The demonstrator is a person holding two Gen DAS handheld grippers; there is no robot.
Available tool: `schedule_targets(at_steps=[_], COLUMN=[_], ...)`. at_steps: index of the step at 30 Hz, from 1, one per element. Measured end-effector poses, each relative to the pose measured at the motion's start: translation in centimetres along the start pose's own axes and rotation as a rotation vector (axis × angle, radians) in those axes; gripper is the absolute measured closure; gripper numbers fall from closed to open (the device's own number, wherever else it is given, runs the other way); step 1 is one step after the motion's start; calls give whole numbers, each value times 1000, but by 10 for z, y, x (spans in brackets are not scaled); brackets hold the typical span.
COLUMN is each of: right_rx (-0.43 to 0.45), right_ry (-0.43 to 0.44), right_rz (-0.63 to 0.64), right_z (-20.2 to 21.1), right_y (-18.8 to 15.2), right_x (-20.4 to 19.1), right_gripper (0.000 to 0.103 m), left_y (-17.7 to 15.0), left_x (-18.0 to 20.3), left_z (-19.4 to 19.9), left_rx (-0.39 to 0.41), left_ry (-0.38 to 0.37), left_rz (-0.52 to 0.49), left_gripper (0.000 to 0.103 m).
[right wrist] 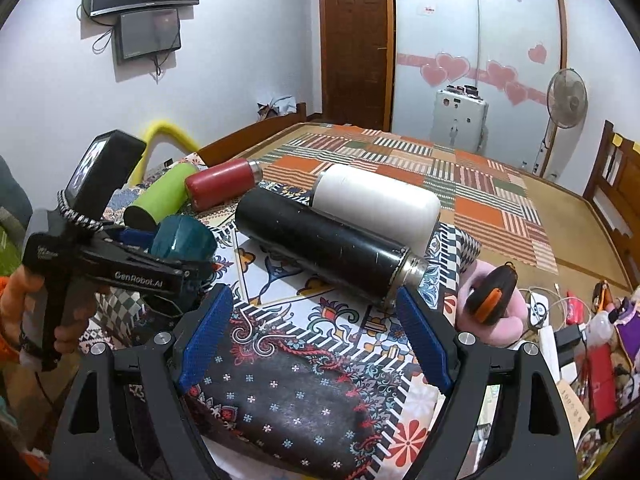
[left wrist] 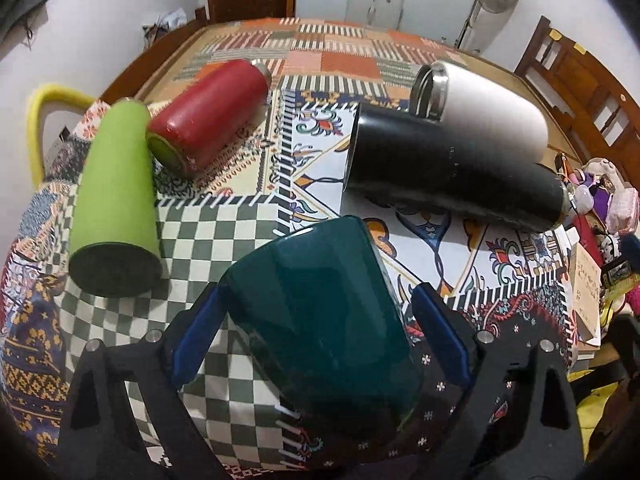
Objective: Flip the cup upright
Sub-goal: 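Grasp the teal cup with the left tool and turn it upright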
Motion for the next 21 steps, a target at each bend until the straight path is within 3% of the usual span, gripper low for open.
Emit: schedule_targets(at_steps=[2,12,21], right_rx=[-1,-5,-2], right_ry=[0,8,24], right_rz=[4,10,-9], right_z=[-1,-6,-8], right_y=[-2,-4,0], right_x=[0,-3,-1], right_gripper=[21,21,22], left_y=[2,8,2], left_x=[-1,2,7], left_z=[-4,-7,35], left_rx=[-18,3,133], left_ry=[6,-46,-73], left_rz=[-4,-46,-128], left_gripper=[19,23,24])
Point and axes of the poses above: each gripper's, at about its wrist camera, not at the fingertips, and z roughly against the way its jaws point, x to its right, y to its top, the point moved 8 cm from there along -z, roughly the way its jaws point, and after that the axes turned 1 degree about y, right-handed, at the moved point
